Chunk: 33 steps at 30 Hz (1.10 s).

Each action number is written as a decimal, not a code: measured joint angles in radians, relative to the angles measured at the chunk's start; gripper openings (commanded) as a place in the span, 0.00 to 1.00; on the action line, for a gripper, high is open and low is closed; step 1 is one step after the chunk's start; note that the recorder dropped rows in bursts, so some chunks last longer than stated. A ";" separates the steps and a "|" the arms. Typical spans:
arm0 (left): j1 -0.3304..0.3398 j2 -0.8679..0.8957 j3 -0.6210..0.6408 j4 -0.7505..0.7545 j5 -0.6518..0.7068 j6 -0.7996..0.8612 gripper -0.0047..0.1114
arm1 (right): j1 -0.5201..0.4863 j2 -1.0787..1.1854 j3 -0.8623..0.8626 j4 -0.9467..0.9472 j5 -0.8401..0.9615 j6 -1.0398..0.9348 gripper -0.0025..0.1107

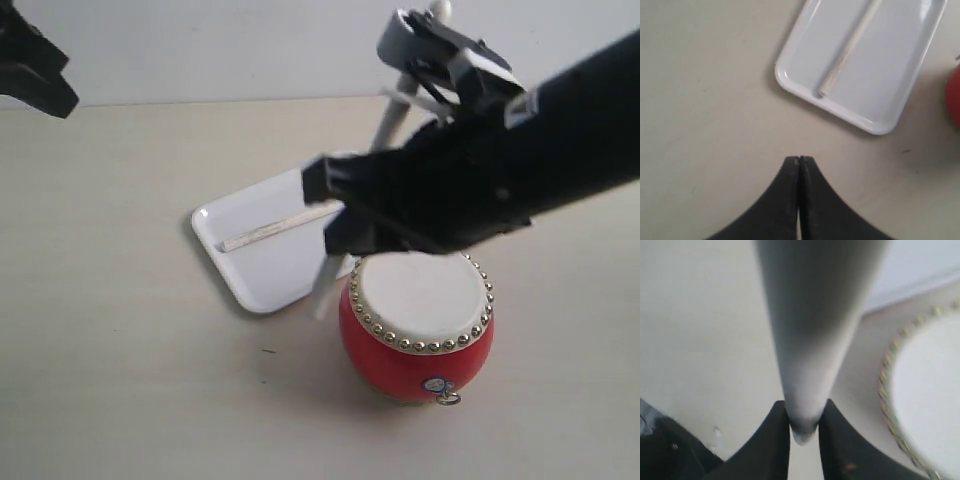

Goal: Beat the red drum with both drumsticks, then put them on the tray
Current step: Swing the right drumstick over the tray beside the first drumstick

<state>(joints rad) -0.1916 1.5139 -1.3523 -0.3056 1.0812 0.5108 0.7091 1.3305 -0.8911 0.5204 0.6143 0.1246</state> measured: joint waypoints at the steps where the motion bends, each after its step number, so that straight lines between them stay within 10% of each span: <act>1: 0.011 -0.041 0.037 -0.011 -0.042 0.005 0.04 | 0.000 0.023 -0.027 0.020 -0.026 0.000 0.02; 17: 0.029 -0.607 0.466 0.013 -0.421 -0.054 0.04 | 0.000 0.528 -0.365 0.435 -0.215 0.027 0.02; 33: 0.029 -0.732 0.499 0.020 -0.428 -0.081 0.04 | -0.076 0.688 -0.500 0.519 -0.192 0.085 0.02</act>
<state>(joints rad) -0.1622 0.7816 -0.8532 -0.2858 0.6536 0.4295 0.6326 2.0190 -1.3910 1.0392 0.4221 0.2092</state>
